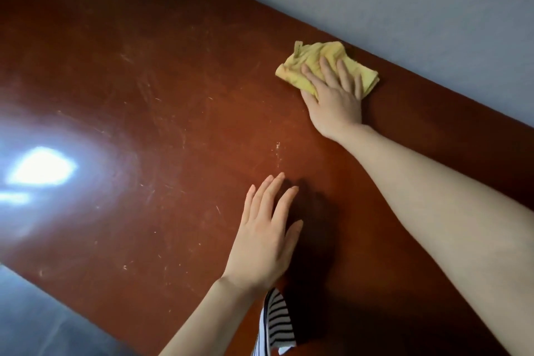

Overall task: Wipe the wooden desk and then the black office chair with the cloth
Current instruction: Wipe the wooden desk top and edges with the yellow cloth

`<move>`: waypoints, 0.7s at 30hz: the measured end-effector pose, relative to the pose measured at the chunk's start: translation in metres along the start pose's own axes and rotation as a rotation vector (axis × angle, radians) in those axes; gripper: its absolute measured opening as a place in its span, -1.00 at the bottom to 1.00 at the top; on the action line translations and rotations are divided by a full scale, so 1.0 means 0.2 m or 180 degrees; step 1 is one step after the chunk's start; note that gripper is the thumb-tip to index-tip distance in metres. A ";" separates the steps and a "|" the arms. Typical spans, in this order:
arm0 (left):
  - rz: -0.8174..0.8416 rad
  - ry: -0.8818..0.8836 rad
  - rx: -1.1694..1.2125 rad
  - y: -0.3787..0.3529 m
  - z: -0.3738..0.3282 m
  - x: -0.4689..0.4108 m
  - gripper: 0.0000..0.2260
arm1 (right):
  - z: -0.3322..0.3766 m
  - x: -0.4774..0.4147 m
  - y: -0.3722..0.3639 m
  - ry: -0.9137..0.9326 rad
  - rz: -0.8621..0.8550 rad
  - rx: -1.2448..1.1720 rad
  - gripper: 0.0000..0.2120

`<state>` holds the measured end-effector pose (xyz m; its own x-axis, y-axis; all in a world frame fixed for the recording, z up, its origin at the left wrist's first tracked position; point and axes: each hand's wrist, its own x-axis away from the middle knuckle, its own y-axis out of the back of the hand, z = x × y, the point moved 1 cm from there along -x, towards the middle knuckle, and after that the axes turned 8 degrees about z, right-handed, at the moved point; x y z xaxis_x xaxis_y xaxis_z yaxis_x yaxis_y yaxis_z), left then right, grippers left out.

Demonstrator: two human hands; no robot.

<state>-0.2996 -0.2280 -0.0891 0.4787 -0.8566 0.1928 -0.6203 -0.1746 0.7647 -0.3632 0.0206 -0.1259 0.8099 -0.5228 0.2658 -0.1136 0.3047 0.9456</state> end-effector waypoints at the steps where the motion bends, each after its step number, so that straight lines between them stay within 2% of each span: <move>1: -0.0054 0.0063 0.0015 0.00 0.00 -0.01 -0.56 | 0.00 0.04 -0.01 0.0185 0.0011 0.0057 -0.55; 7: -0.0236 0.0710 -0.0068 0.00 -0.01 -0.05 -0.44 | 0.03 0.39 -0.08 0.0961 0.0155 0.0038 -0.57; 10: -0.0289 0.0815 -0.0127 0.01 -0.03 -0.06 -0.45 | 0.02 0.57 -0.10 0.1373 0.0258 0.0063 -0.58; 13: -0.0211 0.0712 -0.0173 0.01 -0.05 -0.07 -0.46 | -0.04 0.75 -0.12 0.1811 0.0141 0.0026 -0.68; 16: 0.0086 0.0544 -0.0218 0.00 -0.07 -0.06 -0.35 | -0.14 0.92 -0.15 0.1987 -0.0029 -0.0102 -0.70; 19: 0.0632 0.0085 -0.0847 -0.05 -0.08 -0.04 -0.10 | -0.28 1.01 -0.14 0.2189 -0.0001 0.0158 -0.61; 21: 0.0886 -0.0183 -0.1234 -0.09 -0.09 -0.04 0.00 | -0.40 1.03 -0.12 0.2085 0.0037 0.0336 -0.50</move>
<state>-0.2813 -0.2083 -0.0935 0.2855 -0.8724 0.3968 -0.4373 0.2498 0.8639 -0.1490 -0.0306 -0.1082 0.9869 0.0822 0.1389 -0.1534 0.2103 0.9655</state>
